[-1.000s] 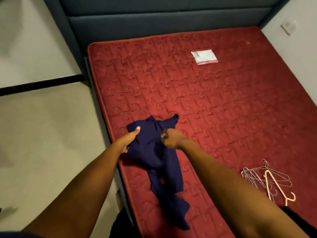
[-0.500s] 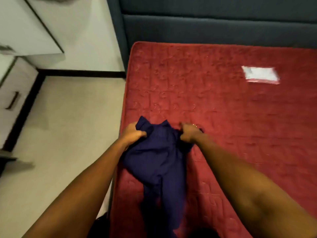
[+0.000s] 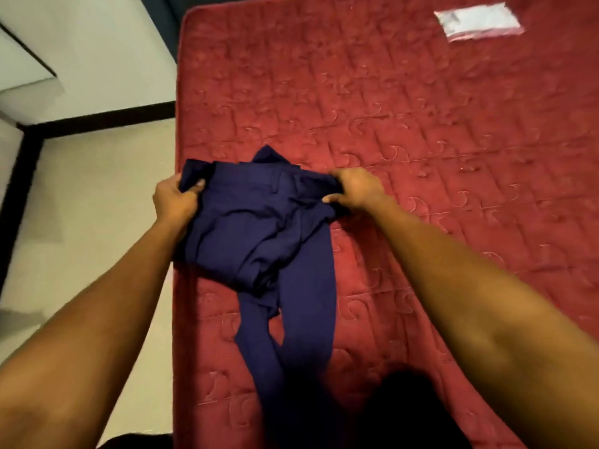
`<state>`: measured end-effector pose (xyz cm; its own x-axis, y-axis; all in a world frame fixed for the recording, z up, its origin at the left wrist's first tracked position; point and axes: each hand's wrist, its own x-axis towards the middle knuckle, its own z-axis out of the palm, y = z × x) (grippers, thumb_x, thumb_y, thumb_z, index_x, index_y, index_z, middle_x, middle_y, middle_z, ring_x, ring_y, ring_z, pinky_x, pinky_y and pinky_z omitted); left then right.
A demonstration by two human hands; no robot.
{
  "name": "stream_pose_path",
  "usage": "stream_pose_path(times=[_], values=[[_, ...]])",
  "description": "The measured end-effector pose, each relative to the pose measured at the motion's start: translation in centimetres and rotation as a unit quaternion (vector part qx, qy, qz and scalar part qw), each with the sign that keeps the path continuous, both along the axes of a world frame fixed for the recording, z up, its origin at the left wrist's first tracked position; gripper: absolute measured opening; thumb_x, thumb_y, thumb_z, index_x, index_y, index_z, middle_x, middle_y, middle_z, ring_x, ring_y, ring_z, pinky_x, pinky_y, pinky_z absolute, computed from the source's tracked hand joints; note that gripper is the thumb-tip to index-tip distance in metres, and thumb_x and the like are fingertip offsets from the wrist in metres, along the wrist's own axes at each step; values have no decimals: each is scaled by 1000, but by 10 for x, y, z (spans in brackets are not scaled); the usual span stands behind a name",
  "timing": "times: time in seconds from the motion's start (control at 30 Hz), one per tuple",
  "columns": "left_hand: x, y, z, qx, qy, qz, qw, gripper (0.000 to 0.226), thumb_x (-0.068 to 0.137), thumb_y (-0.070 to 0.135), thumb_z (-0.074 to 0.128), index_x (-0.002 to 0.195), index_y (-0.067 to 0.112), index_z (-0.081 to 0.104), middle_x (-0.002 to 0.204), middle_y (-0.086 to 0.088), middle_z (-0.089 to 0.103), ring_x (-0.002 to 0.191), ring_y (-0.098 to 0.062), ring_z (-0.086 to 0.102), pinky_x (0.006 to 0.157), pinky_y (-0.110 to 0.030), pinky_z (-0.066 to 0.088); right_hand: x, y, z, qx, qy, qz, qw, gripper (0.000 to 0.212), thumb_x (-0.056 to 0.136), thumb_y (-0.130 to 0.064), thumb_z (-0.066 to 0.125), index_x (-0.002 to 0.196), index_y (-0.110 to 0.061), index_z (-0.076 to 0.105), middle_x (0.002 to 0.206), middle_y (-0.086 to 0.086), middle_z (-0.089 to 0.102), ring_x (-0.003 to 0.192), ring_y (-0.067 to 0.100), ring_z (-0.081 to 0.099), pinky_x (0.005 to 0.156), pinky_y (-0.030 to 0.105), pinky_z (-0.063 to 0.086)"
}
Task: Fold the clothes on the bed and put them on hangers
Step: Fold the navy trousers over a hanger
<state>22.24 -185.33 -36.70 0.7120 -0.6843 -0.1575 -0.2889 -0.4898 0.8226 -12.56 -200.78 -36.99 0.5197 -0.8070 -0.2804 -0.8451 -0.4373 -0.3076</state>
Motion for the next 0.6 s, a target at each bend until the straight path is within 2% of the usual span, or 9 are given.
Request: stream_pose_path(times=[0.07, 0.17, 0.3, 0.4, 0.47, 0.5, 0.57, 0.6], values=[[8, 6, 9, -51, 13, -14, 998, 28, 73, 49, 76, 81, 22, 73, 78, 2, 66, 75, -12, 55, 67, -41, 52, -7, 9, 14, -34, -17, -10, 999, 41, 92, -49, 71, 121, -20, 67, 117, 18, 69, 111, 40, 64, 78, 42, 48], [-10, 12, 45, -146, 32, -37, 988, 15, 86, 28, 75, 73, 24, 69, 79, 4, 63, 77, -12, 53, 68, -32, 46, -10, 29, 39, -143, -42, -31, 988, 29, 98, -35, 62, 125, -28, 68, 116, 18, 71, 109, 42, 65, 79, 44, 50], [-39, 32, 97, -273, 87, -53, 957, 5, 91, 16, 70, 89, 20, 72, 96, -4, 70, 87, -16, 61, 81, -35, 55, -8, 65, 63, -244, -169, -90, 951, 21, 94, -29, 59, 109, -21, 71, 105, 14, 70, 101, 41, 63, 70, 39, 41], [-64, 76, 118, -283, 113, -88, 948, 12, 90, 8, 70, 94, 18, 75, 95, -2, 74, 88, -18, 67, 85, -36, 57, -18, 99, 66, -265, -172, -87, 945, 19, 85, -26, 63, 95, -13, 71, 103, 17, 62, 101, 40, 59, 72, 40, 44], [-81, 119, 125, -227, 147, -188, 944, 22, 87, -4, 69, 92, 17, 77, 91, -1, 76, 83, -16, 70, 79, -31, 59, -31, 120, 62, -240, -155, -86, 954, 14, 80, -22, 67, 88, -12, 72, 97, 19, 61, 95, 38, 59, 72, 42, 48], [-87, 141, 126, -162, 158, -260, 939, 27, 84, -9, 68, 89, 16, 78, 88, -1, 77, 80, -14, 71, 76, -27, 59, -39, 131, 58, -193, -150, -75, 967, 7, 79, -19, 68, 78, -12, 70, 86, 18, 61, 85, 34, 60, 67, 40, 45], [-92, 181, 115, 36, 108, -412, 904, 26, 78, -15, 72, 90, 7, 80, 83, -2, 76, 74, -8, 68, 68, -19, 55, -59, 156, 46, -46, -111, 1, 993, 12, 75, -9, 74, 67, -14, 67, 71, 10, 60, 72, 22, 58, 65, 33, 40], [-94, 195, 105, 143, 64, -471, 868, 26, 72, -14, 76, 91, 4, 80, 79, 0, 75, 70, -4, 65, 65, -15, 51, -67, 169, 38, 20, -67, 44, 997, 11, 73, -4, 76, 74, -14, 74, 72, 7, 64, 73, 18, 58, 67, 29, 40]])
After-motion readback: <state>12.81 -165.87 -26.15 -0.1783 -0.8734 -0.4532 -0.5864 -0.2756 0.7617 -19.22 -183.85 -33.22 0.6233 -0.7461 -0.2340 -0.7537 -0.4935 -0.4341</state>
